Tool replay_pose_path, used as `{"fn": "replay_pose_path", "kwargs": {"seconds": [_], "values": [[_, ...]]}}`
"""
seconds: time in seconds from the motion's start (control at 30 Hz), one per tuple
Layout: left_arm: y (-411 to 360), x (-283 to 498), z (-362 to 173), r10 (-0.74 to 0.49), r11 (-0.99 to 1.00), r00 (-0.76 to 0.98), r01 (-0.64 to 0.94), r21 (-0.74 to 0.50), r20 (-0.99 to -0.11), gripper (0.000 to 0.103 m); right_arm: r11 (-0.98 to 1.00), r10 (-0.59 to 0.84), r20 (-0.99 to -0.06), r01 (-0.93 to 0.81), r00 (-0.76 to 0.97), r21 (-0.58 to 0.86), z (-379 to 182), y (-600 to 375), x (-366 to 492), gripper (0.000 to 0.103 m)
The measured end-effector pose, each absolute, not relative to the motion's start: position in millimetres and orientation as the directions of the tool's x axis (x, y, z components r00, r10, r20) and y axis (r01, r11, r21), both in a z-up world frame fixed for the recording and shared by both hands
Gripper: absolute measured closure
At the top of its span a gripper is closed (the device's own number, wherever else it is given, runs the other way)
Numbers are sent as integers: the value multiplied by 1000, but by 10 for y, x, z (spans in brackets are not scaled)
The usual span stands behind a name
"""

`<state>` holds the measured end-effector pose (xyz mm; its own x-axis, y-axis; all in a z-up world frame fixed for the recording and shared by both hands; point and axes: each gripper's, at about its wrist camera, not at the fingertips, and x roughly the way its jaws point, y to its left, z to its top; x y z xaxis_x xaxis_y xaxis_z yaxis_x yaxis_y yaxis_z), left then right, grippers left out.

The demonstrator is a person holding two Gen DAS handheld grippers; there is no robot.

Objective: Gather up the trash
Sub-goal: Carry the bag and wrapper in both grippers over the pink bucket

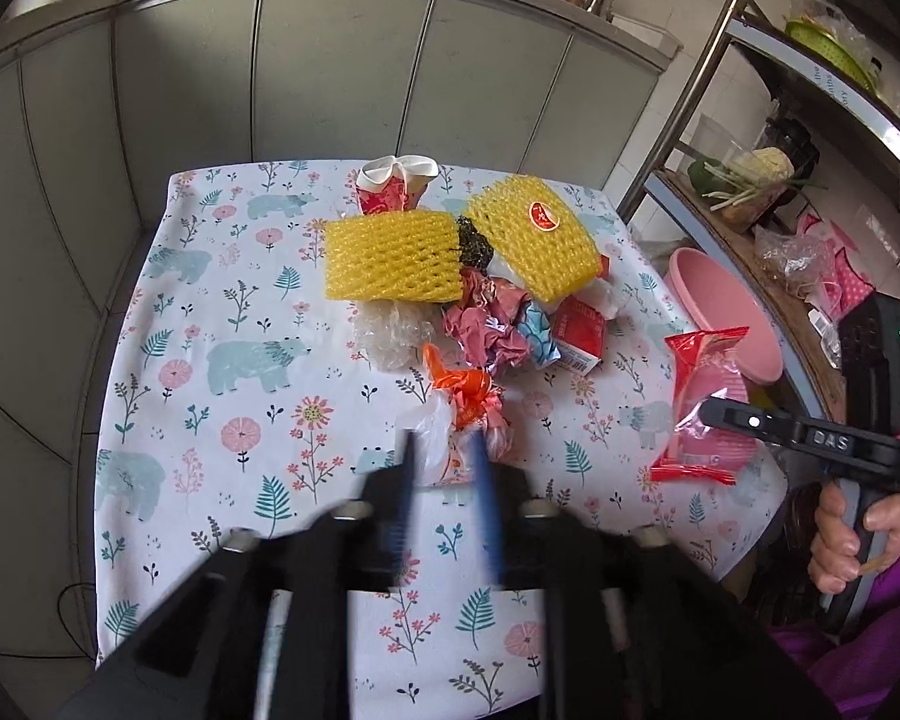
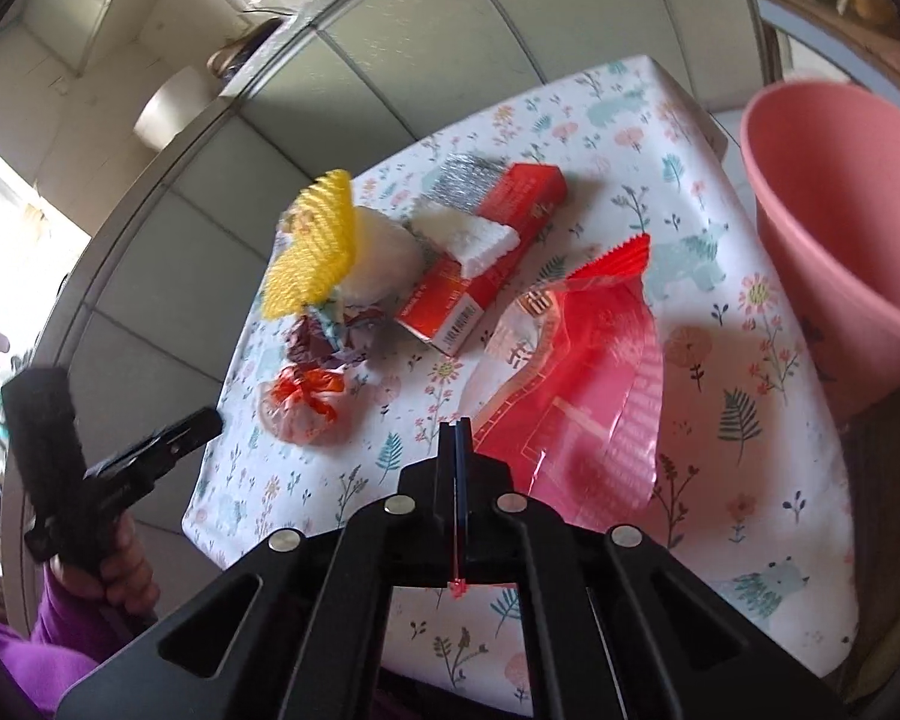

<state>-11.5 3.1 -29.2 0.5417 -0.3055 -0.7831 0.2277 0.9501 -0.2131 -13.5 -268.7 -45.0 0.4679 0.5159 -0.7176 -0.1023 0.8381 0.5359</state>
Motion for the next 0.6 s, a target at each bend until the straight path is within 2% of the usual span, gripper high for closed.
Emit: {"fn": "replay_pose_path", "kwargs": {"seconds": [0.07, 0.17, 0.3, 0.47, 0.5, 0.53, 0.6], "values": [[-23, -81, -301, -286, 954, 554, 236, -182, -782, 60, 835, 525, -704, -128, 478, 535, -391, -2700, -182, 102], [-108, 29, -355, -269, 957, 549, 243, -157, -792, 61, 825, 541, -682, -152, 493, 544, -317, -2748, -230, 102], [-128, 157, -463, -237, 965, 530, 223, -137, -814, 82, 817, 551, -661, -168, 510, 552, -255, -2810, -247, 102], [-88, 179, -584, -220, 971, 513, 196, -137, -830, 82, 814, 557, -655, -179, 511, 553, -250, -2869, -224, 102], [-89, 173, -578, -225, 970, 515, 202, -138, -827, 85, 813, 559, -654, -180, 510, 554, -257, -2873, -222, 102], [-89, 164, -572, -229, 968, 517, 207, -139, -824, 94, 812, 560, -653, -180, 510, 555, -260, -2882, -220, 102], [-105, 136, -544, -230, 967, 519, 217, -134, -823, 97, 810, 563, -649, -184, 511, 557, -257, -2895, -221, 102]]}}
